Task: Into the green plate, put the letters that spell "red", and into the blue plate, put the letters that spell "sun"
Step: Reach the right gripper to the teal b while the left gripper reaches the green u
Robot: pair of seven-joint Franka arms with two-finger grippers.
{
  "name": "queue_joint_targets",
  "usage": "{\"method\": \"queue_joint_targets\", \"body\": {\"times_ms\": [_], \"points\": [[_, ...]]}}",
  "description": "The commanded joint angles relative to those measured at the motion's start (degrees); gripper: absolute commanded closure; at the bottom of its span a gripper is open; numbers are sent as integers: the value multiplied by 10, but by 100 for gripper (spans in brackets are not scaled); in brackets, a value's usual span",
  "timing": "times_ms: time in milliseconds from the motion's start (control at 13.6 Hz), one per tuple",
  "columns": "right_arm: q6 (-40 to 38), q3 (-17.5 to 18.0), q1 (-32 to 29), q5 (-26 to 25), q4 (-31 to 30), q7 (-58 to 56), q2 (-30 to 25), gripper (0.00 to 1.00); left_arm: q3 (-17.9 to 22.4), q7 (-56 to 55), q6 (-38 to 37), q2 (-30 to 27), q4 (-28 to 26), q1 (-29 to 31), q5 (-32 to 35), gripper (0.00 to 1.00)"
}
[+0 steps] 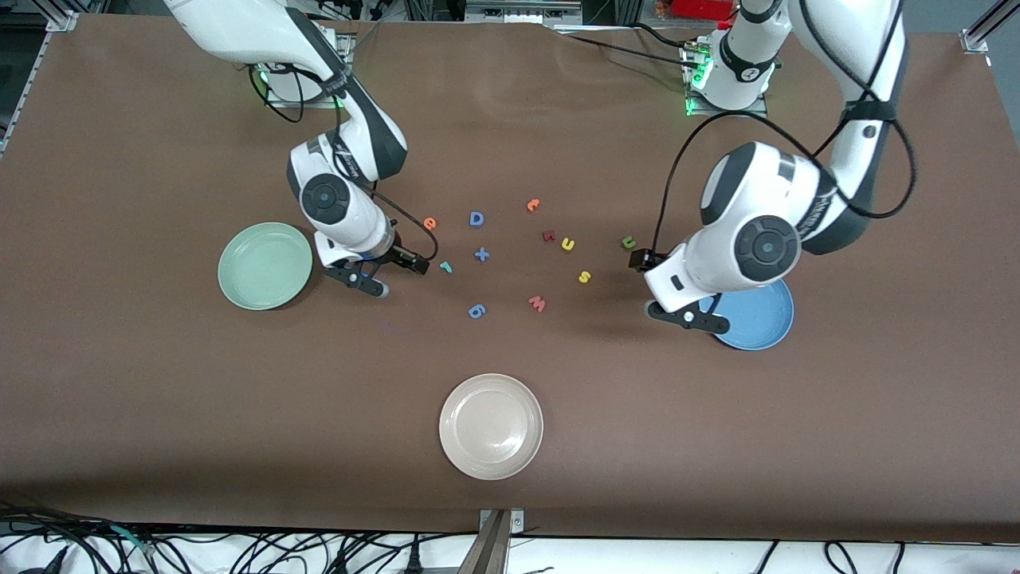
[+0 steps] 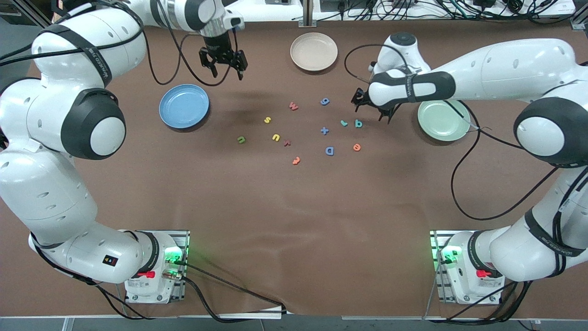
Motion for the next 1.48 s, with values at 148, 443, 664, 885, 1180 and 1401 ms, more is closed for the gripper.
{"method": "queue_joint_targets", "body": {"times_ms": [148,443,664,885,1180,1401], "points": [[20,0,20,5,-2,7,18,1,-34,-8,223,-104,-250,5,-16,0],[24,-3,30,0,-2,4,24,19,-67,-78,374,-109,-361,2,-14,0],[23,-9,30,-29,-2,3,19,57,-76,-114,434,-102,-396,-9,-10,0],[35,-10,28,-84,-1,4,25,55,-76,-126,466,-92,-410,-15,-8,0],[58,-12,30,-88,4,23,30,48,-75,-131,501,-76,-426,-19,7,0],[82,-11,30,-88,9,27,30,48,-74,-132,501,-67,-426,-14,31,0]]}}
